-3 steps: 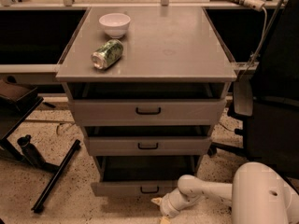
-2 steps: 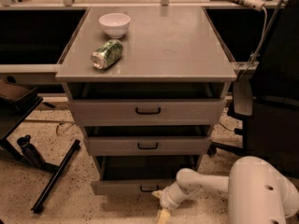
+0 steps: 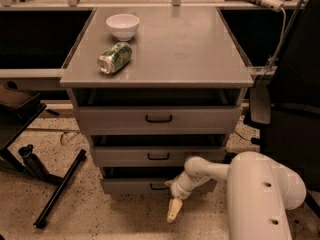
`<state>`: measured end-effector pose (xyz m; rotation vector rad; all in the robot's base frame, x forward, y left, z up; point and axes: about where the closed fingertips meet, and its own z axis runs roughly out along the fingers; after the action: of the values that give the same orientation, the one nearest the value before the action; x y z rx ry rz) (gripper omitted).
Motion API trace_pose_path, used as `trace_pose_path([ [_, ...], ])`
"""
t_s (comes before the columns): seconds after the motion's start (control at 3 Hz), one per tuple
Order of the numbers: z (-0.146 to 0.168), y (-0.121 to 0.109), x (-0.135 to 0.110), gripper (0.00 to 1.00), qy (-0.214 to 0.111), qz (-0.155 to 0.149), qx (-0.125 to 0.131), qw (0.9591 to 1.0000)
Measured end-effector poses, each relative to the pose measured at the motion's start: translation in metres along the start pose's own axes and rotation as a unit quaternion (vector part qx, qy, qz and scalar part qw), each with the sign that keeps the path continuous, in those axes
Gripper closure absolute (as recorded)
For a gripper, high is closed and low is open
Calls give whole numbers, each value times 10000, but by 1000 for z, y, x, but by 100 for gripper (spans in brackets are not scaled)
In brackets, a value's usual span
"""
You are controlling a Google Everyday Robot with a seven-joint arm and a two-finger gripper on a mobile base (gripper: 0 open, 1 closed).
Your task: Close bottom drawer
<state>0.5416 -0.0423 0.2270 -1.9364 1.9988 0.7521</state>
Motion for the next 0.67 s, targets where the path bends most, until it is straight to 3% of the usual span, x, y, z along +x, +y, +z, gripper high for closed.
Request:
trace_pose_path([
  [0.33, 0, 0, 0, 0, 0, 0, 0, 10000],
  [0.67, 0, -9, 19, 0, 11, 134, 53, 9999],
])
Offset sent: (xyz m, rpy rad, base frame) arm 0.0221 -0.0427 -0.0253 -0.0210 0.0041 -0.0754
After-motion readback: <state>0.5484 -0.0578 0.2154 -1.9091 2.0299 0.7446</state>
